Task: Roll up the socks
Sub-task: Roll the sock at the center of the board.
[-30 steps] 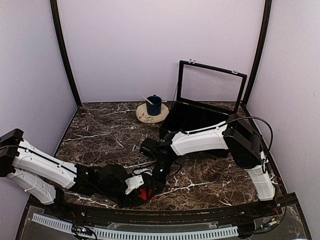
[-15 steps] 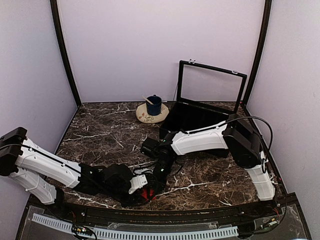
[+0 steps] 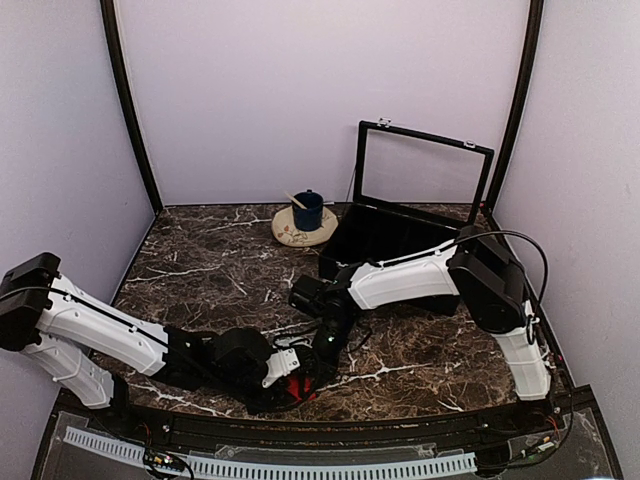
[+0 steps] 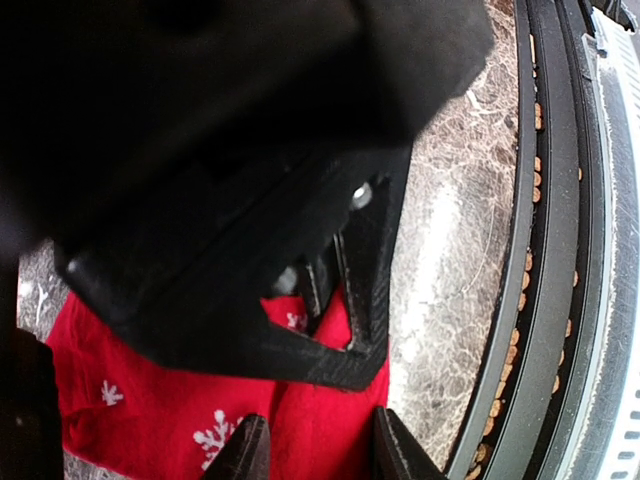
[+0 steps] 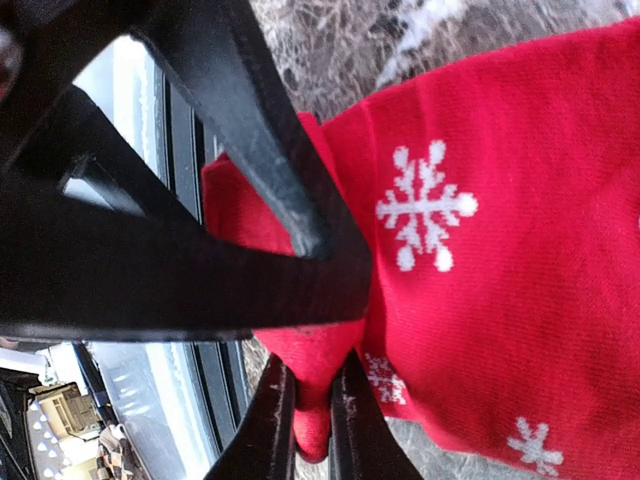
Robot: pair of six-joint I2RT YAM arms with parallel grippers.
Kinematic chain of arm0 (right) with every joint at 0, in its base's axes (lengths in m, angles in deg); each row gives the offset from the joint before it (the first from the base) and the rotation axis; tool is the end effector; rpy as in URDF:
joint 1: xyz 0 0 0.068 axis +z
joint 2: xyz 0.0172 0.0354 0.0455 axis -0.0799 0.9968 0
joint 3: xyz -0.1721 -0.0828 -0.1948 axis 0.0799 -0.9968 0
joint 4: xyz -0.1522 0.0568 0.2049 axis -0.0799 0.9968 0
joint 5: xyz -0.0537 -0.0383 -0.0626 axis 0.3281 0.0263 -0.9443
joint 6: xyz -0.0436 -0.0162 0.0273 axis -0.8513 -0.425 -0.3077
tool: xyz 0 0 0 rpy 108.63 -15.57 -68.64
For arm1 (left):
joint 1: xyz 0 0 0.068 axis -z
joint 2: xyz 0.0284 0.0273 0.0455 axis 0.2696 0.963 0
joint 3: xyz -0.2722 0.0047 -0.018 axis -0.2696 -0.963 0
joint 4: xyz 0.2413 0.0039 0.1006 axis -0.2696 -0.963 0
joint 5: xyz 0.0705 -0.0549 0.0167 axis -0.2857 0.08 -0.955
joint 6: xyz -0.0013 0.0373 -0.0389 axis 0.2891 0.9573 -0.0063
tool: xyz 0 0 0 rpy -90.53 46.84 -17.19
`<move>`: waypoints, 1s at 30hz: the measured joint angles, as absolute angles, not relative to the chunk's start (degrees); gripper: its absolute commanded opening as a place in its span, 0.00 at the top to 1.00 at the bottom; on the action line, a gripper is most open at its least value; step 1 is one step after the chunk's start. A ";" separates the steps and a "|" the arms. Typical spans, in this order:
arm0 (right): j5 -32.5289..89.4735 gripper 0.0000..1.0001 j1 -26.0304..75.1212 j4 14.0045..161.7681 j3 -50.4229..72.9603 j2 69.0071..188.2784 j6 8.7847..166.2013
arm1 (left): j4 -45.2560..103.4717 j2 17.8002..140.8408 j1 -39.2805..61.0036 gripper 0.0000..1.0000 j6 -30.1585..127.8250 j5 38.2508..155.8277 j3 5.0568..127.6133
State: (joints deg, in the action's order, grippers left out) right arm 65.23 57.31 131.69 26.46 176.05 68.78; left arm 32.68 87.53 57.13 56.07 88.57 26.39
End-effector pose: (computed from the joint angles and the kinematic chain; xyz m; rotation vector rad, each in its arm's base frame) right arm 0.1800 0.3898 0.1194 1.6999 -2.1357 -1.0892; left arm 0.0792 -0.2549 0.1434 1.3839 2.0386 -0.6213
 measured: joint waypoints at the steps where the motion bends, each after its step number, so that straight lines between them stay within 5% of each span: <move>1: 65.34 1.00 57.22 131.50 26.09 175.85 68.91 | 32.68 87.68 57.18 0.63 56.10 88.64 26.53; 30: 65.36 1.00 55.25 128.20 20.38 172.51 73.98 | 33.73 92.69 57.20 0.68 59.83 91.00 29.43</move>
State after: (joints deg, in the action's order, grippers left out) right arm 65.36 55.25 128.20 20.38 172.51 73.98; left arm 33.73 92.69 57.20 59.83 91.00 29.43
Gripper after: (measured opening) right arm 0.081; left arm 0.322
